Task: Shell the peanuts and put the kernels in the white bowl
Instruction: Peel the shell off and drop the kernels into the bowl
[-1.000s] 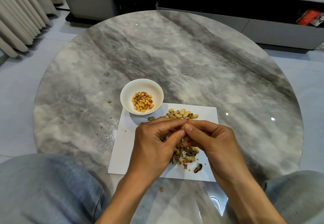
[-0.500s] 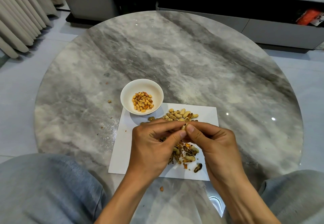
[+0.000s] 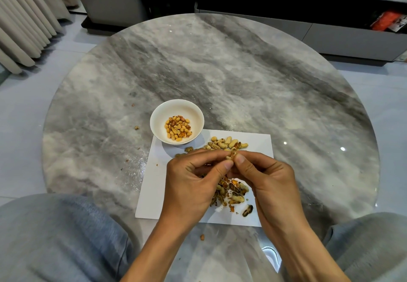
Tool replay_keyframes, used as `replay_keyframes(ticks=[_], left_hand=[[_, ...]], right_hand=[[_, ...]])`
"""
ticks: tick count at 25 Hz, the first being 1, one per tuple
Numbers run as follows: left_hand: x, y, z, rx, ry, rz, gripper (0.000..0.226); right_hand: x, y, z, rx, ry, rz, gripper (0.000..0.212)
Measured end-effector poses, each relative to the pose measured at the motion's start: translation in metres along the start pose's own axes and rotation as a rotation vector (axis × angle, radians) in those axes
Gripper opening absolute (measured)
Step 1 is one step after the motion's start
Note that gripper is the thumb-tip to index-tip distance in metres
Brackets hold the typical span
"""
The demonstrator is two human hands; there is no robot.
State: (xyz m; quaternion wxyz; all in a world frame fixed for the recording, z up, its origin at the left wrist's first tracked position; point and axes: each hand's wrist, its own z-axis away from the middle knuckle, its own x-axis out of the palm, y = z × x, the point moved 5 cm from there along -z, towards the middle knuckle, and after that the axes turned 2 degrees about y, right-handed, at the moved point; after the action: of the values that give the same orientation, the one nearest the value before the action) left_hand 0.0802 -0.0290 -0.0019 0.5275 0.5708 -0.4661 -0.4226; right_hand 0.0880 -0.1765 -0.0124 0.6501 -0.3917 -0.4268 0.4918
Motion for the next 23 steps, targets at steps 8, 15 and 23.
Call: replay_keyframes(ticks=[8,15,23], left_hand=[[-0.001,-0.01,0.001,-0.186,0.085,0.091,0.02],[-0.003,-0.01,-0.001,-0.075,0.04,-0.155,0.024],[-0.003,0.001,0.001,0.194,0.008,-0.336,0.026]], right_hand=[[0.003,0.005,-0.001,0.021,0.027,-0.081,0.021],[0.003,-0.002,-0.001,-0.051,0.01,0.097,0.019],[0.002,-0.014,0.0,-0.097,-0.068,0.273,0.012]])
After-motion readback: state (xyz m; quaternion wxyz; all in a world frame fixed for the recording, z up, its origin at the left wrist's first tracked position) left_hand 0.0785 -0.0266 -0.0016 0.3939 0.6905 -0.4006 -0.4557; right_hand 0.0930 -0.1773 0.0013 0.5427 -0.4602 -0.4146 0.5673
